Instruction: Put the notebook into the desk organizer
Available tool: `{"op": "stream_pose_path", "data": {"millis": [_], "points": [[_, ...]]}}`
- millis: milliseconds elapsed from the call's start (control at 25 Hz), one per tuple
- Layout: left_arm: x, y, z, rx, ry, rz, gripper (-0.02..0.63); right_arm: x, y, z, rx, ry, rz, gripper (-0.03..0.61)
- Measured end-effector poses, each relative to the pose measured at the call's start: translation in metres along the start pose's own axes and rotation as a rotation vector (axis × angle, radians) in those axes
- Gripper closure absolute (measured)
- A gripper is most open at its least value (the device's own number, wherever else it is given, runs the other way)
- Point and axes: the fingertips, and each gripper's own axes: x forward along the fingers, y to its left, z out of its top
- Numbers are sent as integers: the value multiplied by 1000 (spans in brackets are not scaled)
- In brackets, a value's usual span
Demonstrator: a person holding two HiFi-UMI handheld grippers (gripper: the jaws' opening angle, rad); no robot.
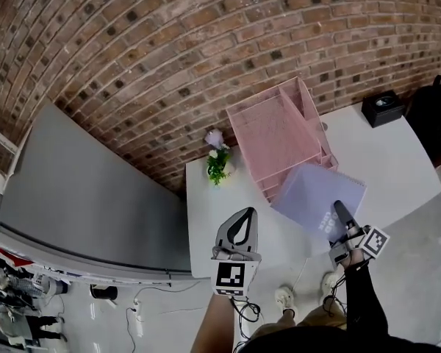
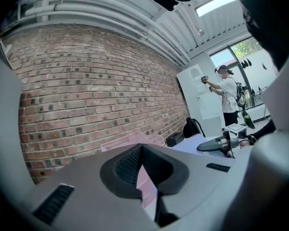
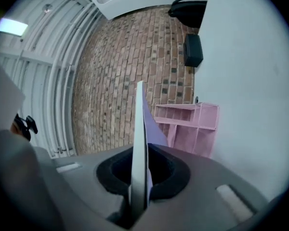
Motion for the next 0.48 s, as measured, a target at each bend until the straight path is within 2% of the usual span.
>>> {"op": "stream_pose_path", "data": {"millis": [160,280,400,480], "points": [[4,1,-1,5,15,28,604,-3,-45,20,132,-87,-145,548],[6,3,-3,3,24,46,604,-8,-69,22,208,-141,-227,548],[8,5,-7,-1,35,61,604,-8,-81,16,307,-185,-235,548],[10,5,-9,-5,38,65,604,-7,-79,13,408,-220,-188,548]]}}
